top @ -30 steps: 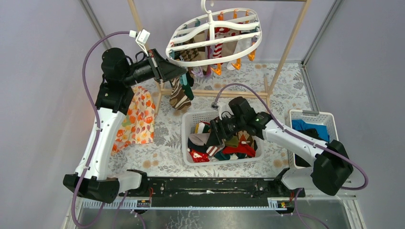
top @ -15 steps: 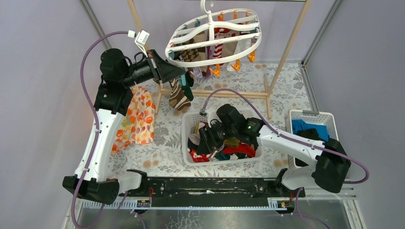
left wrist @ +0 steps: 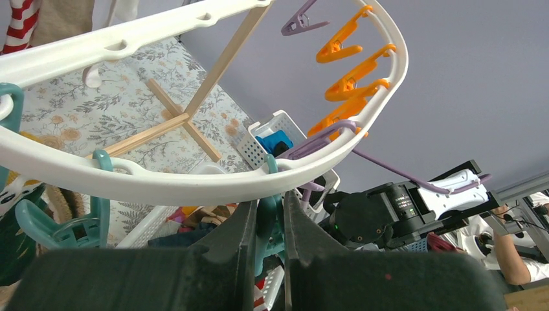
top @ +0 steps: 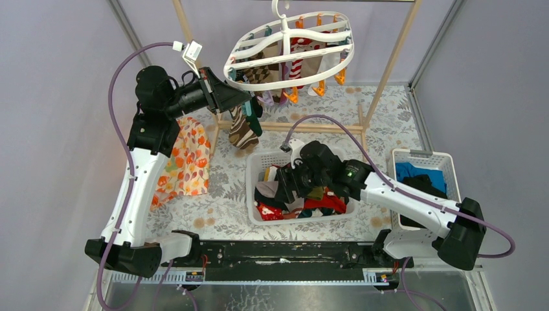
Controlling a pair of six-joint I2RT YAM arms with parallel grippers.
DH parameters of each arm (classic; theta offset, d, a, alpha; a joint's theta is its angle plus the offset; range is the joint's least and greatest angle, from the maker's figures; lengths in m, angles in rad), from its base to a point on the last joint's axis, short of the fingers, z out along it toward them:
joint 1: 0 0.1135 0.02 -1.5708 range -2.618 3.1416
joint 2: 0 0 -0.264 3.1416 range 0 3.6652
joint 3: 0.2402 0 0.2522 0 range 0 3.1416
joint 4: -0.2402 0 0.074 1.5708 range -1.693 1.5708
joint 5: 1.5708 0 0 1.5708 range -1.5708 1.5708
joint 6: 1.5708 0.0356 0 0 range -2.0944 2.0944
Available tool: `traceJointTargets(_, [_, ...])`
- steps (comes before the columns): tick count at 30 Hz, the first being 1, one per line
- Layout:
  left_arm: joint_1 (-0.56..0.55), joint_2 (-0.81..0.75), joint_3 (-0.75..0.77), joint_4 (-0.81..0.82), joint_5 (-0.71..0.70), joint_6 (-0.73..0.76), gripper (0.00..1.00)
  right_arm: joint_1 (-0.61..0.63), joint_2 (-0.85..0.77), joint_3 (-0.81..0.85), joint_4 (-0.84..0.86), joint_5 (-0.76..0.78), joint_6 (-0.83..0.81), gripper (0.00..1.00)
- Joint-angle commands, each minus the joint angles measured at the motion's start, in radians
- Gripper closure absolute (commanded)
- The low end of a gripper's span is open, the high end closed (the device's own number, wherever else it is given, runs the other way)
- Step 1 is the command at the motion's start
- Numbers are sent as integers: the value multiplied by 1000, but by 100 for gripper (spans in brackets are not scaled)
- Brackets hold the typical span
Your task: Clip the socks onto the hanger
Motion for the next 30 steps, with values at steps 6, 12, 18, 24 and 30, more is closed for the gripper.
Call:
traceJointTargets(6, [2, -26, 8, -5, 18, 14, 96, 8, -191, -71, -50, -154, -221, 34])
traceJointTargets(12, [2, -27, 9, -3, 16, 11, 96, 8, -173, -54, -125, -199, -425, 34])
traceJointTargets(18, [2, -27, 12, -10, 16, 15, 95, 32, -124, -38, -115, -191, -475, 35])
traceJointTargets(24, [2, -23, 17, -13, 17, 15, 95, 92, -90, -35, -110, -151, -502, 38])
traceJointTargets(30, [2, -23, 17, -17, 18, 18, 95, 128, -57, -34, -126, -113, -533, 42])
